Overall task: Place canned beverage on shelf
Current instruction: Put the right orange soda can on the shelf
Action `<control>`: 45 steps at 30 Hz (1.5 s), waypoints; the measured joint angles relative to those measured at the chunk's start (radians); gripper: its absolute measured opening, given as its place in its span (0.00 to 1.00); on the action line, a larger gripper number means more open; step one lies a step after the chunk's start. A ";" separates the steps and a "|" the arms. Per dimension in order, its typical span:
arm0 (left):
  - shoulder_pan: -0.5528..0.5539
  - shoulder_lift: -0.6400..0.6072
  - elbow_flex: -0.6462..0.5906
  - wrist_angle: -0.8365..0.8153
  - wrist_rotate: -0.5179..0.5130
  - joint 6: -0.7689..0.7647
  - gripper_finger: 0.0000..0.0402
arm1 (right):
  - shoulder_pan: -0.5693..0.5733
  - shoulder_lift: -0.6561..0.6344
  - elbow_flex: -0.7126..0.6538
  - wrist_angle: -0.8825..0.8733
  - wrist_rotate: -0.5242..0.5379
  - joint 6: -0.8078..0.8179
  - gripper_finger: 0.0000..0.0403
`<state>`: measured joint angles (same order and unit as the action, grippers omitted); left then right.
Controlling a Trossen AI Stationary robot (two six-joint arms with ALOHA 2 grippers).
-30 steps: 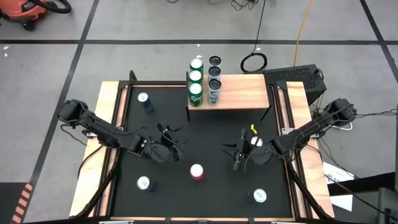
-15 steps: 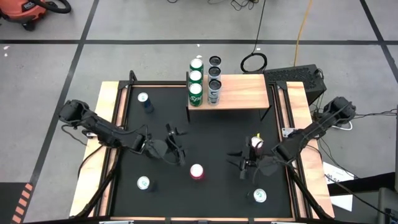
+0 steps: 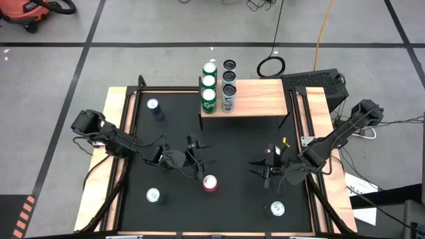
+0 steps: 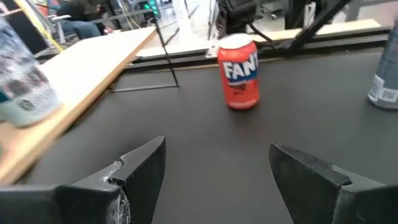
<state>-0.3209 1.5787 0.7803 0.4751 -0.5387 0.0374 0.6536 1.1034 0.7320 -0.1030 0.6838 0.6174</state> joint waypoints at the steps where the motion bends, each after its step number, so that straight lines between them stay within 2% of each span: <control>1: 0.000 0.013 0.000 0.015 0.006 0.002 0.70 | 0.004 0.000 0.044 -0.071 0.000 0.000 0.30; 4: 0.000 0.029 0.000 0.033 0.008 0.002 0.70 | 0.013 0.006 0.195 -0.375 0.020 0.025 0.30; 8: 0.000 0.030 0.000 0.029 0.008 -0.005 0.70 | 0.008 0.024 0.343 -0.794 0.041 0.158 0.31; 12: -0.009 0.030 0.000 0.025 0.005 -0.045 0.70 | -0.011 0.020 0.374 -1.069 0.044 0.365 0.38; 16: -0.008 0.030 0.000 0.004 -0.002 -0.082 0.70 | -0.028 0.018 0.374 -1.259 -0.026 0.552 0.52; 21: -0.002 0.030 0.000 0.014 -0.016 -0.084 0.70 | -0.061 0.018 0.372 -1.285 -0.134 0.645 0.75; 24: 0.002 0.030 0.000 0.017 -0.017 -0.085 0.70 | -0.074 0.019 0.357 -1.272 -0.135 0.710 0.89; 27: 0.001 0.030 0.000 0.015 -0.018 -0.085 0.70 | -0.094 0.018 0.313 -1.264 -0.135 0.783 0.97; 35: 0.005 0.030 0.000 0.003 -0.019 -0.084 0.70 | -0.115 0.017 0.154 -1.066 -0.160 0.799 0.98; 39: 0.016 0.030 0.000 0.003 -0.019 -0.084 0.70 | -0.117 0.017 0.130 -1.002 -0.153 0.787 0.99; 45: 0.019 0.030 0.000 0.003 -0.019 -0.085 0.70 | -0.117 0.017 0.128 -1.004 -0.148 0.780 0.98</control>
<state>-0.3016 1.6089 0.7799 0.4779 -0.5575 -0.0474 0.5370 1.1206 0.8600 -1.1067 0.5363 1.3975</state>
